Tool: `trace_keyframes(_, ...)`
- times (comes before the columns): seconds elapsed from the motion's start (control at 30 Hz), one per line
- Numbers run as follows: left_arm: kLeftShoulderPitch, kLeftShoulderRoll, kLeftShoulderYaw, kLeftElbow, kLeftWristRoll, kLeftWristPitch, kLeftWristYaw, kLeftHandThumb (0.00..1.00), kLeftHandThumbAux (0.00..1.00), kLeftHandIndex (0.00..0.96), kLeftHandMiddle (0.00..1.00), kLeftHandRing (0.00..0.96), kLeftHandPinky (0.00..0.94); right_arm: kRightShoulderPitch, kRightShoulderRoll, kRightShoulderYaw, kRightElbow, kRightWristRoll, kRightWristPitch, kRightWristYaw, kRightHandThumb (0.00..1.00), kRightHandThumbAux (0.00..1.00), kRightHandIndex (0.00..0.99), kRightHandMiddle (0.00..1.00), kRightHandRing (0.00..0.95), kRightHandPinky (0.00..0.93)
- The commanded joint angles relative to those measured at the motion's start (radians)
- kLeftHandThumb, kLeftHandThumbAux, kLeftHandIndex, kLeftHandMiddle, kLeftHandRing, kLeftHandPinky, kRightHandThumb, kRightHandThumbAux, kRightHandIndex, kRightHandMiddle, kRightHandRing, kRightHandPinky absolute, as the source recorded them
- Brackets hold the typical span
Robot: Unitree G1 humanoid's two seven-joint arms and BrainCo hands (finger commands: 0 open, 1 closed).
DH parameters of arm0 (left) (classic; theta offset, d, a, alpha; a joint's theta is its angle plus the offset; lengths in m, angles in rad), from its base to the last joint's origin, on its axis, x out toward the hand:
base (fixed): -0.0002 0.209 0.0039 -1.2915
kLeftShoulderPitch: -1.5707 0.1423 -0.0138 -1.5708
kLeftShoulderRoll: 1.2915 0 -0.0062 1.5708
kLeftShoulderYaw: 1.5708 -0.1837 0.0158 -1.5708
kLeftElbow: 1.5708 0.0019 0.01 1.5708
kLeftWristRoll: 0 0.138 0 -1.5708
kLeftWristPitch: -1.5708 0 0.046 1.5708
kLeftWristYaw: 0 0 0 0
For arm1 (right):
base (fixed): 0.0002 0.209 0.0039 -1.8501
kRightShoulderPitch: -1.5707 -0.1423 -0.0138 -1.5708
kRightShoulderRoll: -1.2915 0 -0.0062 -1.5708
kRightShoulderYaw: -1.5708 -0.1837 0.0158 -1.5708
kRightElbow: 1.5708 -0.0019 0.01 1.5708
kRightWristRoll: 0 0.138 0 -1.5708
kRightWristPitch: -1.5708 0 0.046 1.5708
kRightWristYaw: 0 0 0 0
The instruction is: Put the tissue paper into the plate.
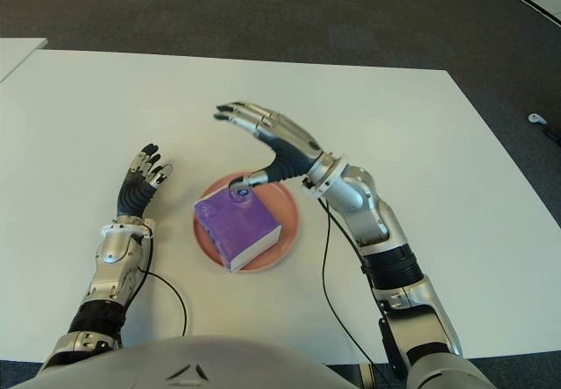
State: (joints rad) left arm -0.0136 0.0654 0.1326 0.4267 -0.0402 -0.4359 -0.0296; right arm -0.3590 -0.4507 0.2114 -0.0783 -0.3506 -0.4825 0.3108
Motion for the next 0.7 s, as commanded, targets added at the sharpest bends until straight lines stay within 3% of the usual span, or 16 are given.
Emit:
trace_keyframes(0.03, 0.025, -0.008, -0.008, 0.006, 0.006, 0.022, 0.006, 0.0, 0.589, 0.014, 0.013, 0.0, 0.0, -0.021, -0.045, -0.093, -0.048, 0.141, 0.092, 0.068, 0.102, 0.315, 0.0, 0.0, 0.0, 0.0)
trace_keyframes(0.2, 0.031, -0.013, -0.01, -0.006, 0.007, 0.029, 0.009, 0.0, 0.584, 0.012, 0.01, 0.0, 0.0, 0.015, -0.03, -0.123, -0.119, 0.181, 0.226, 0.088, 0.148, 0.321, 0.0, 0.0, 0.0, 0.0)
trace_keyframes(0.33, 0.033, -0.015, -0.01, -0.012, 0.007, 0.031, 0.009, 0.0, 0.583, 0.006, 0.011, 0.0, 0.0, 0.039, 0.004, -0.138, -0.145, 0.176, 0.318, 0.051, 0.17, 0.283, 0.0, 0.0, 0.0, 0.0)
trace_keyframes(0.5, 0.045, -0.017, -0.01, -0.027, 0.007, 0.035, 0.009, 0.0, 0.575, 0.002, 0.013, 0.0, 0.0, 0.093, 0.082, -0.195, -0.07, 0.174, 0.289, -0.079, 0.176, 0.239, 0.0, 0.0, 0.0, 0.0)
trace_keyframes(0.7, 0.053, -0.016, -0.008, -0.035, 0.007, 0.037, 0.009, 0.0, 0.573, 0.004, 0.017, 0.0, 0.0, 0.083, 0.179, -0.235, 0.021, 0.194, 0.224, -0.215, 0.125, 0.333, 0.0, 0.0, 0.0, 0.0)
